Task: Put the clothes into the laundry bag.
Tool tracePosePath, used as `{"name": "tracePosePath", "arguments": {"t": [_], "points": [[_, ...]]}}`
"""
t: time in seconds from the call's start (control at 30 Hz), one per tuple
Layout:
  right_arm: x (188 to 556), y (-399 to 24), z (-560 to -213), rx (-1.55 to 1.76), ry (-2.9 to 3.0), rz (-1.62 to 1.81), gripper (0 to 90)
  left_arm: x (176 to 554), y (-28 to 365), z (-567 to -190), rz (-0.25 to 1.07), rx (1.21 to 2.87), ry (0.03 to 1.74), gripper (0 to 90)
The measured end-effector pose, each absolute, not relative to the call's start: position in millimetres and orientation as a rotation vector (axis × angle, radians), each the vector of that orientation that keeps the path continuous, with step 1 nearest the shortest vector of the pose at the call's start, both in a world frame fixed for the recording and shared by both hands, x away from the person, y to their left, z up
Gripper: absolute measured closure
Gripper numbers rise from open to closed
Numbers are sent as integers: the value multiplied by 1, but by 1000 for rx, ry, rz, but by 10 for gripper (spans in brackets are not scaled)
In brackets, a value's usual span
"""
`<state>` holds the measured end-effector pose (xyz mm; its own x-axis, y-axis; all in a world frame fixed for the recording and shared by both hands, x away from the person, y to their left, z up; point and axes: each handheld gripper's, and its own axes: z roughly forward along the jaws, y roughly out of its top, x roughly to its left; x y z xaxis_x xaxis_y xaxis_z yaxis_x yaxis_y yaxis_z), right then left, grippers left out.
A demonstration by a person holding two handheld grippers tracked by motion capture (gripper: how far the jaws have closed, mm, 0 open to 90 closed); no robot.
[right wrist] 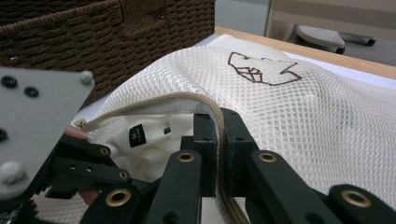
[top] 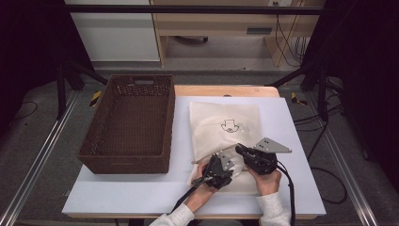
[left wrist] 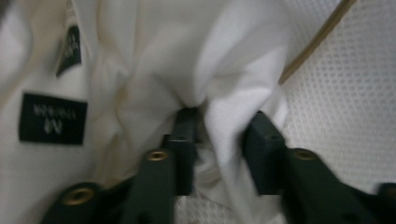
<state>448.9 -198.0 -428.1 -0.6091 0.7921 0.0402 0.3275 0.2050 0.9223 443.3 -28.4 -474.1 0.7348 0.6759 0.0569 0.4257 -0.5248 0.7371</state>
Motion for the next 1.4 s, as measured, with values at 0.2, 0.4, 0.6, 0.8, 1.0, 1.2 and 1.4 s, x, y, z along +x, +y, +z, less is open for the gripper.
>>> {"name": "tracePosePath", "arguments": {"t": [0.2, 0.4, 0.6, 0.8, 1.0, 1.2, 1.4], "points": [[448, -199, -426, 1036, 2035, 1397, 861, 458, -39, -470, 497, 2153, 825, 814], [448, -202, -425, 1044, 2038, 1399, 861, 474, -42, -482, 552, 2095, 837, 731], [449, -202, -427, 1059, 2037, 1399, 862, 447, -26, -465, 466, 2104, 775, 471], [447, -202, -426, 1054, 2041, 1391, 861, 418, 17, -429, 485, 2097, 749, 389], [446, -202, -425, 1064, 2046, 1385, 861, 410, 67, -425, 549, 2089, 828, 354], [444, -200, -426, 1056, 2072, 1350, 853, 412, 94, -449, 459, 2102, 918, 388], [442, -195, -430, 1047, 2095, 1319, 820, 413, 103, -473, 327, 2099, 904, 587]]}}
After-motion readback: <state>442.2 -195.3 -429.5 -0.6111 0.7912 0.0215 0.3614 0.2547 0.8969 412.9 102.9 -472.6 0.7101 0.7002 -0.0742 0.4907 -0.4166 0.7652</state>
